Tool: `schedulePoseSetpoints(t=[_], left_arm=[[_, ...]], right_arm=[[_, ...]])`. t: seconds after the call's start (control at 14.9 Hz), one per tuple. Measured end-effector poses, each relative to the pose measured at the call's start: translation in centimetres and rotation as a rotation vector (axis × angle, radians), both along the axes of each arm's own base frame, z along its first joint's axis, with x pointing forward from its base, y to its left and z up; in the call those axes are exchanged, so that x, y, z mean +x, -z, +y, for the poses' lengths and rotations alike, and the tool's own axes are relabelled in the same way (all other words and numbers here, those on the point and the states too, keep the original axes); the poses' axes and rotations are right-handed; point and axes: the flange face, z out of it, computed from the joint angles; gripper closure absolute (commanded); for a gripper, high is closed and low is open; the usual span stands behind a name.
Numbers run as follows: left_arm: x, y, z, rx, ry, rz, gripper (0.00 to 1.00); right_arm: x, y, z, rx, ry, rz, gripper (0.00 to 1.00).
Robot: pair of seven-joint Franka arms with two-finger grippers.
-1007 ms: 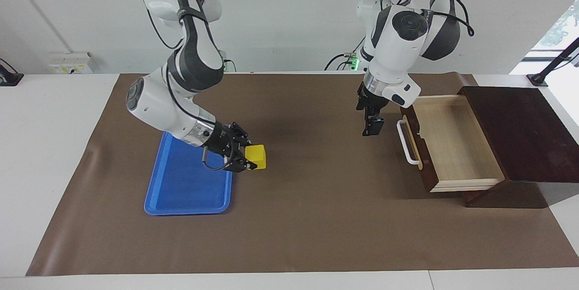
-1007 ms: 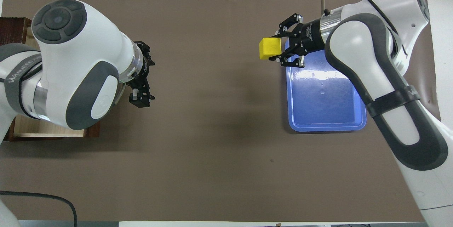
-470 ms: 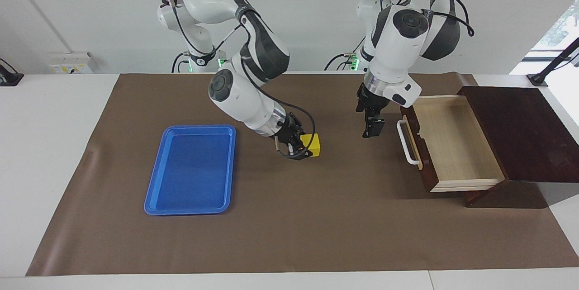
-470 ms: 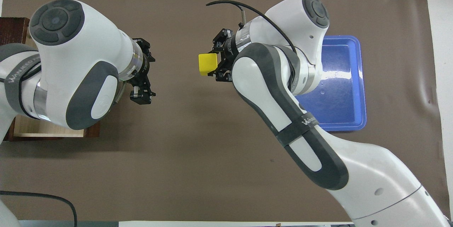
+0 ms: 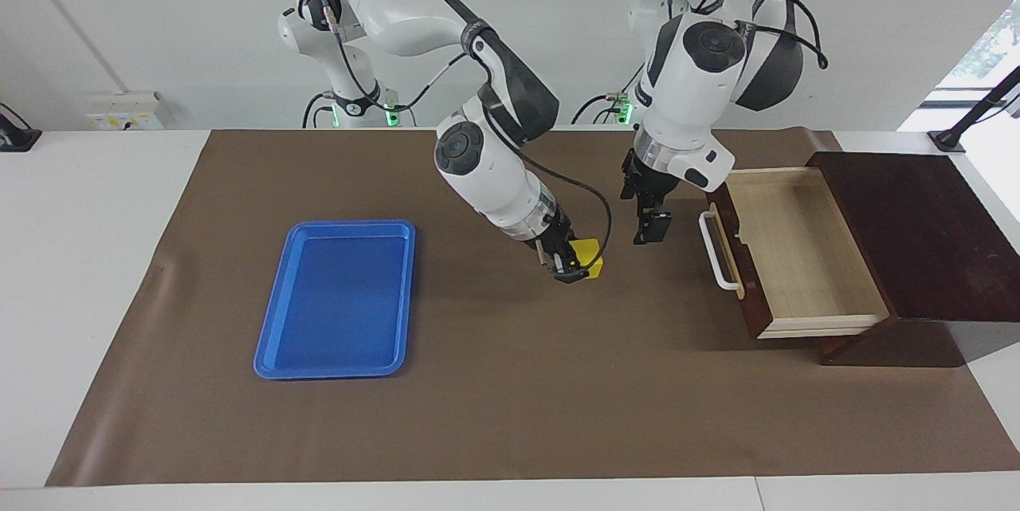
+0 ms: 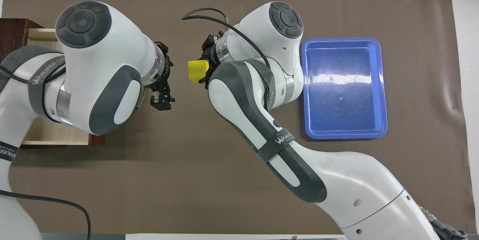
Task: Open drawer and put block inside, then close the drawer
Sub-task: 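Lift the cube with the right gripper toward the left gripper, then grasp the cube with the left gripper and open the right gripper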
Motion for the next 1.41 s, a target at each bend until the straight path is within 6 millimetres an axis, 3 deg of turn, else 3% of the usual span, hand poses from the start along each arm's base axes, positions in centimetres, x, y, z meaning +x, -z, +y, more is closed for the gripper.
schedulePoseSetpoints(t=[0.54, 1.07, 1.14, 1.28, 1.34, 1.41], left_arm=[[4.1, 1.6, -3.0, -0.015, -0.125, -0.022, 0.00], [3.6, 2.8, -5.6, -0.005, -0.106, -0.015, 0.02], [3.5, 3.0, -5.8, -0.003, -0.106, -0.012, 0.16], [3.5, 3.2, -6.0, 0.000, -0.117, -0.009, 0.31], [3.5, 3.3, -6.0, 0.001, -0.123, -0.009, 0.48], [3.6, 3.3, -6.0, 0.001, -0.127, -0.020, 0.74]], right_arm=[[0.4, -0.4, -0.4, 0.000, 0.009, -0.011, 1.00], [0.8, -0.3, -0.9, -0.002, 0.019, -0.015, 1.00], [0.8, -0.3, -1.0, -0.002, 0.020, -0.015, 1.00], [0.9, -0.3, -1.1, -0.003, 0.022, -0.015, 1.00], [0.9, -0.3, -1.2, -0.003, 0.023, -0.016, 1.00], [0.9, -0.2, -1.2, -0.005, 0.021, -0.012, 1.00]])
